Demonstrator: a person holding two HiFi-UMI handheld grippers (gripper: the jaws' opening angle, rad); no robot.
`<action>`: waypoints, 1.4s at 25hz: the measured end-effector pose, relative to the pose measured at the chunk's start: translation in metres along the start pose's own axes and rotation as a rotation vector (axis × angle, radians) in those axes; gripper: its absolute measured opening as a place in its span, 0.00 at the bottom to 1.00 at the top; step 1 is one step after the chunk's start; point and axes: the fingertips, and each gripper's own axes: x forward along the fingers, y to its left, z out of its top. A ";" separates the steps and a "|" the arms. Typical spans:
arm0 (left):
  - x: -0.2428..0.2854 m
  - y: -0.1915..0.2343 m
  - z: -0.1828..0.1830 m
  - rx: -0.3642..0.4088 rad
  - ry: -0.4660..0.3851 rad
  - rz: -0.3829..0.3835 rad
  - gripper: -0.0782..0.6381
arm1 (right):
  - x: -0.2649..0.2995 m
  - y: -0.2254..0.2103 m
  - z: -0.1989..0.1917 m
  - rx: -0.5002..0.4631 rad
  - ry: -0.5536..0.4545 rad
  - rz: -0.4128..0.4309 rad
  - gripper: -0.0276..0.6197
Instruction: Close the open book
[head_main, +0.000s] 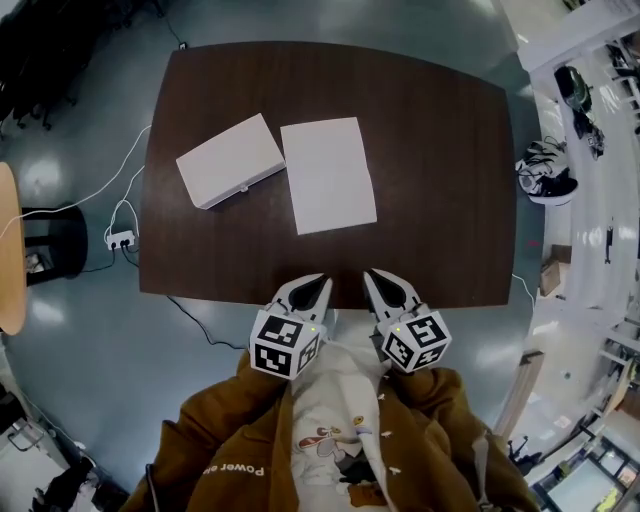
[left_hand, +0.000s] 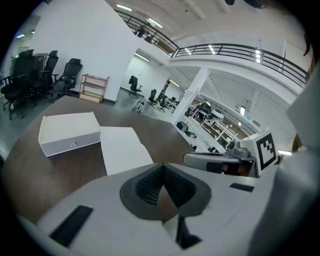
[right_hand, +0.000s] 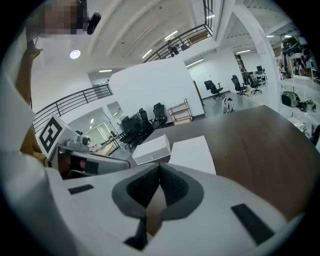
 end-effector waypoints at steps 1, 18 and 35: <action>0.008 0.003 0.003 -0.006 0.006 0.007 0.12 | 0.005 -0.007 0.004 0.001 0.001 0.007 0.05; 0.082 0.019 0.028 -0.040 0.013 0.147 0.12 | 0.065 -0.105 0.025 0.113 0.074 0.166 0.09; 0.157 0.045 0.012 -0.165 0.049 0.251 0.12 | 0.156 -0.198 -0.021 0.244 0.345 0.312 0.28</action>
